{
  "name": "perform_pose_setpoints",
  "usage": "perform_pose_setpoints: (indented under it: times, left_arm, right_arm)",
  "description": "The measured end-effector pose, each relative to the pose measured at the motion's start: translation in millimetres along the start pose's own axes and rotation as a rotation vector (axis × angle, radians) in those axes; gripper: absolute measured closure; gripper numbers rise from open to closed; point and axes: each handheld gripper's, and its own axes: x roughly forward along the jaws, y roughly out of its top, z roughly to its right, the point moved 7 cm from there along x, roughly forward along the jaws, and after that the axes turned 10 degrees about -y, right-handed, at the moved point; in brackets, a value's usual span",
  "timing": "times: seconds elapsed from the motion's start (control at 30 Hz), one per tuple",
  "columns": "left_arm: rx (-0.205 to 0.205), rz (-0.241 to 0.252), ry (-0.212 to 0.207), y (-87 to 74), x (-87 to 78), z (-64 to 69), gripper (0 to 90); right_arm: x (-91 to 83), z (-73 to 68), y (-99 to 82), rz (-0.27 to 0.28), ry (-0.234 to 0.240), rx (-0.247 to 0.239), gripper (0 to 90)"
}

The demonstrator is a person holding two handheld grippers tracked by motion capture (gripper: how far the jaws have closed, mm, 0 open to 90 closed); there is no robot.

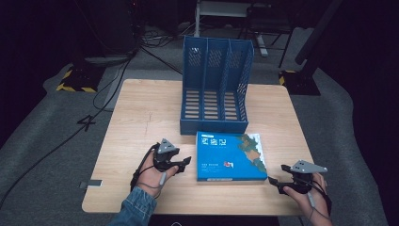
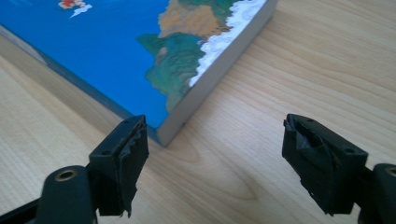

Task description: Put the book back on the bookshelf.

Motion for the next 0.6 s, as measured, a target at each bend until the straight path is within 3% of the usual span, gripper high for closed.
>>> perform_pose_setpoints:
  times: [0.27, 0.4, 0.53, 0.6]
  left_arm:
    - [-0.050, -0.015, -0.027, 2.6, 30.1, 6.3, 37.8]
    - [-0.071, -0.055, -0.026, -2.3, 38.6, 7.3, 38.6]
    - [-0.116, -0.033, -0.069, -3.0, 46.5, 10.6, 35.9]
    - [-0.109, -0.027, -0.095, -3.5, 50.1, 13.8, 34.7]
  right_arm:
    - [3.9, -12.4, -4.8, -0.007, 0.018, -0.014, 22.1]
    - [6.8, -17.7, -7.9, -0.019, 0.024, -0.022, 22.0]
    - [9.7, -23.6, -6.9, -0.013, 0.032, -0.038, 21.6]
    - [13.1, -29.4, -5.7, -0.011, 0.043, -0.052, 21.7]
